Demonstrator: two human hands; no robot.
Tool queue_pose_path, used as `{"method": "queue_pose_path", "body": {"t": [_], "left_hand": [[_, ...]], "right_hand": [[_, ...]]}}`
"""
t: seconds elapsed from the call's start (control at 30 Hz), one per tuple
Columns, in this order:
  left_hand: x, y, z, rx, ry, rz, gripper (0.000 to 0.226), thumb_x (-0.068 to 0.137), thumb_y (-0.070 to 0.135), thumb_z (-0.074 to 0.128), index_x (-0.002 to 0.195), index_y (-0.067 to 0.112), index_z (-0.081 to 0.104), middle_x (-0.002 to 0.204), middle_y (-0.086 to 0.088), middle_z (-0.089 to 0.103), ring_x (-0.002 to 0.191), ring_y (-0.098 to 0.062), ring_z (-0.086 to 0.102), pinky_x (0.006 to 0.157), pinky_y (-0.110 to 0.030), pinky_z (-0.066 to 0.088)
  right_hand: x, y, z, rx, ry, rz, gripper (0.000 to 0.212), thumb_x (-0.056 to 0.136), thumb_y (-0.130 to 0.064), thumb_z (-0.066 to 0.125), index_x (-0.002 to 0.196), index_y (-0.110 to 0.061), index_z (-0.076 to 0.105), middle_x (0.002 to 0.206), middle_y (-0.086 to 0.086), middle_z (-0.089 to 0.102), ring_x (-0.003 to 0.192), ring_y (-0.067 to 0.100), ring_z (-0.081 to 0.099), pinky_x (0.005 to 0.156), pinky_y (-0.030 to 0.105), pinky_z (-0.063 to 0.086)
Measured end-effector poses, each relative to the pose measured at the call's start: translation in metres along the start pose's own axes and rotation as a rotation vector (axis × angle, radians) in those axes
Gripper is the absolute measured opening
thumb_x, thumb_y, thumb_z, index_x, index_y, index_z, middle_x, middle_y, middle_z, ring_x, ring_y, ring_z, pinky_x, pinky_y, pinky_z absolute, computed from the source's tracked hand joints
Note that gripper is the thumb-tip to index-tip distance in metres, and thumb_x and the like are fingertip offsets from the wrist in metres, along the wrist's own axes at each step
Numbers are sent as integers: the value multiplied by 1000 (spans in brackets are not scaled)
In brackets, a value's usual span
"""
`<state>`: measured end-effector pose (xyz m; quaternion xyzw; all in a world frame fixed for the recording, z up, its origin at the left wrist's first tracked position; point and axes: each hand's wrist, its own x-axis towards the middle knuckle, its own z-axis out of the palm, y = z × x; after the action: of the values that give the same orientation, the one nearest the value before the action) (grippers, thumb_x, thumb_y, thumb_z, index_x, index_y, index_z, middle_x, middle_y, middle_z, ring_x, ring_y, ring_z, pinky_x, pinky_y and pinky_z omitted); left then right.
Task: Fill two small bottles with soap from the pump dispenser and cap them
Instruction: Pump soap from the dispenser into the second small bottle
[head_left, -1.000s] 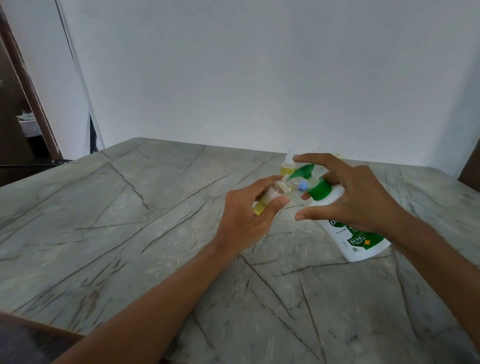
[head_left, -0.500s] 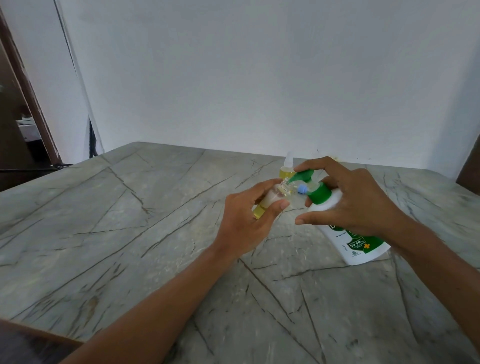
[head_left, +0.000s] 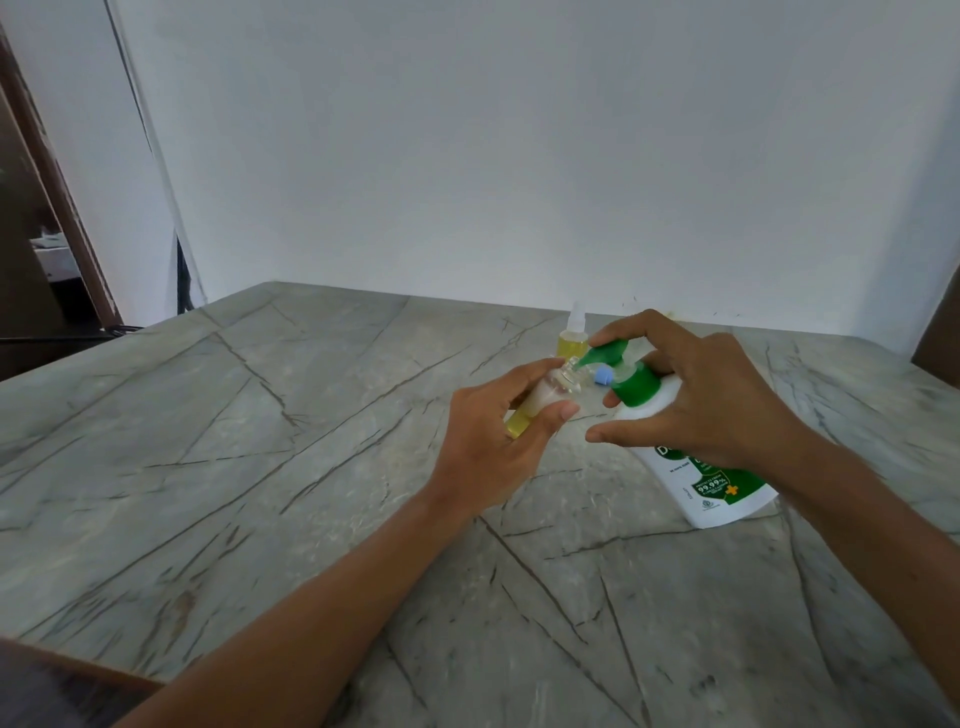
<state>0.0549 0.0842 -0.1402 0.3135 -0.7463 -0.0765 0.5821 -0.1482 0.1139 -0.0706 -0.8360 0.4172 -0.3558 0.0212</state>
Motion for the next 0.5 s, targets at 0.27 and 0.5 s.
{"method": "queue_pose_path", "body": {"t": [0.27,0.5], "left_hand": [[1,2,-2,-19,21,-9,46,89,40,64,126,13,64,108,10,70,91,-6,70,73,-27,60],[0,2,-2,-9,8,23,45,89,40,64,125,13,64,108,7,71,89,-10,70,67,-31,60]], "right_hand": [[0,0,-1,5,-7,-38,72,54,-66,76,116,-57,42,81,-18,71,68,0,67,63,20,54],[-1,-1,0,30,39,-40,62,54,-53,84,105,-47,49,78,-23,66,72,-4,67,62,13,54]]}}
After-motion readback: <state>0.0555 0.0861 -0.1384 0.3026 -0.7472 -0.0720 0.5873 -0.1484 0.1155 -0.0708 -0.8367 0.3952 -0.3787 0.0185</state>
